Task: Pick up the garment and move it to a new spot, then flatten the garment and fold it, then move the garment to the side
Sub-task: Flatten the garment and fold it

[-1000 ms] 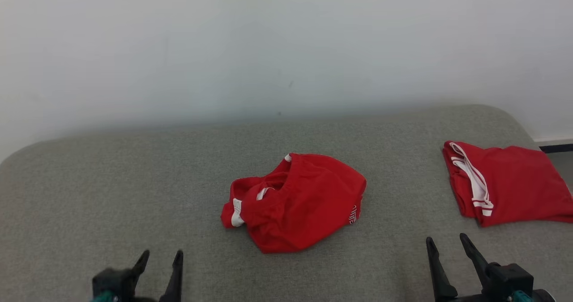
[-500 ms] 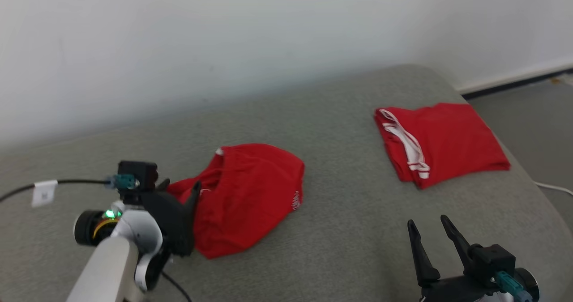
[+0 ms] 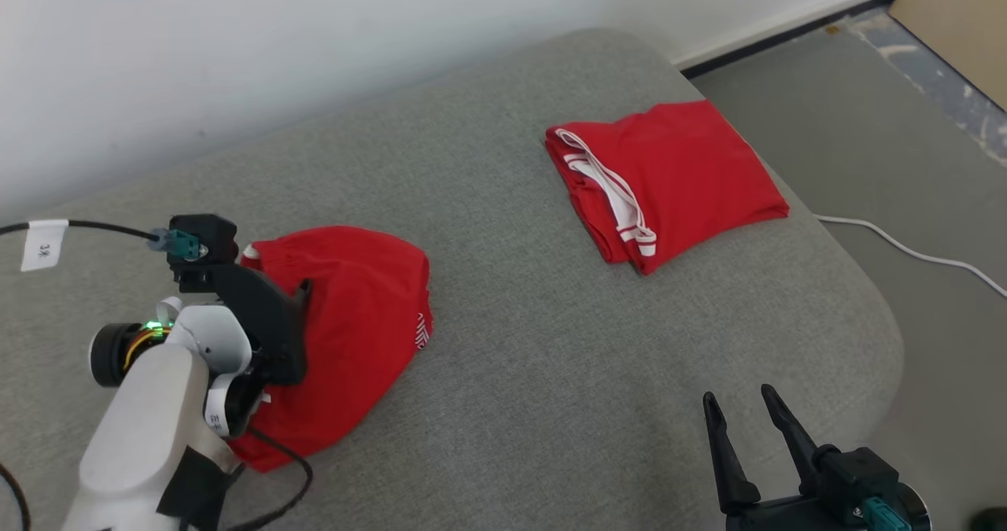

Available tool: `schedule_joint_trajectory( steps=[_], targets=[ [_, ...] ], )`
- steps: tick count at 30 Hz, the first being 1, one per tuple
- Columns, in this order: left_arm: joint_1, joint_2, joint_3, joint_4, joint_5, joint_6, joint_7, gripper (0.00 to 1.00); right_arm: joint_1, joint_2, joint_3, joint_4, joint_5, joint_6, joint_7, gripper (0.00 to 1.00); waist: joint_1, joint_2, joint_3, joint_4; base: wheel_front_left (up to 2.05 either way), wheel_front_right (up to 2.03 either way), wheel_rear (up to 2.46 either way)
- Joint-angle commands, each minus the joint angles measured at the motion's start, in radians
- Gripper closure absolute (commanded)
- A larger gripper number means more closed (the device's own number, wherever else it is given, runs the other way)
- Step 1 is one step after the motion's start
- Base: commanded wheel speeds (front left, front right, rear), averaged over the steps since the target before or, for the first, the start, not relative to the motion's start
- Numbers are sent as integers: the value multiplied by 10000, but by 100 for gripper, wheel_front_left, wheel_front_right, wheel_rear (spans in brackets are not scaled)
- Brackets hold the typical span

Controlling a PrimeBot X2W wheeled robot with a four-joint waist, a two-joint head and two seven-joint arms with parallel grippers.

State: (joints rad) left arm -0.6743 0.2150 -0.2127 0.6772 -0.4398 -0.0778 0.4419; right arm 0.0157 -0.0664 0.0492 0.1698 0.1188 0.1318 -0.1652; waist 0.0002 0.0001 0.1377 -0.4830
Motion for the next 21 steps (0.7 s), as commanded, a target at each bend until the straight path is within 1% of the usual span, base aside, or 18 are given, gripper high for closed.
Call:
schedule_joint_trajectory(
  steps=[1, 3, 5, 6, 7, 8, 9, 11, 16, 17, 18, 21],
  targets=[
    [-163, 99, 40, 53, -30, 71, 32, 0, -22, 74, 19, 11, 37, -26, -49, 0, -2, -1, 370, -356, 0, 0, 0],
    [-234, 162, -31, 179, 46, 99, 160, 0, -29, 85, 78, 46, 7, -26, -102, 0, -2, -1, 363, -329, 0, 0, 0],
    [-314, 70, -44, 226, -100, 45, 260, 0, -90, 91, 92, 66, -20, -26, -126, 0, -2, -1, 335, -277, 0, 0, 0],
    [-339, 26, -84, 246, -150, -12, 309, 20, -120, 93, 97, 71, -33, -26, -120, 0, -2, -1, 318, -244, 0, 0, 0],
    [-369, 8, -145, 249, -180, -69, 364, 57, -134, 95, 122, 69, -41, -26, -112, 0, -2, -1, 296, -205, 0, 0, 0],
    [-400, -13, -213, 218, -203, -120, 323, 76, -138, 101, 136, 71, -50, -26, -98, 0, -2, -1, 268, -169, 0, 0, 0],
    [-447, -34, -274, 144, -192, -187, 184, 100, -140, 108, 167, 69, -67, -26, -79, 0, -2, -1, 244, -137, 0, 0, 0],
    [-575, -129, -402, -56, -122, -279, -278, 100, -162, 110, 178, 46, -69, -26, -36, 0, -2, -1, 198, -58, 0, 0, 0],
    [-1193, -593, -805, -807, 76, -444, -2115, 100, -76, 62, 156, -34, -149, -26, 103, 0, -2, -1, 17, 286, 0, 0, 0],
    [-1370, -715, -920, -1016, 92, -460, -2475, 100, -34, 50, 107, -61, -155, -26, 120, 0, -2, -1, -36, 395, 0, 0, 0],
    [-1661, -941, -1135, -1480, 36, -486, -3071, 100, 59, 24, 77, -122, -196, -26, 165, 0, -2, -1, -158, 632, 0, 0, 0],
    [-1933, -1197, -1578, -2331, -294, -536, -3537, 100, 179, -23, -33, -253, -269, -26, 253, 0, -2, -1, -365, 1111, 0, 0, 0]
  ],
)
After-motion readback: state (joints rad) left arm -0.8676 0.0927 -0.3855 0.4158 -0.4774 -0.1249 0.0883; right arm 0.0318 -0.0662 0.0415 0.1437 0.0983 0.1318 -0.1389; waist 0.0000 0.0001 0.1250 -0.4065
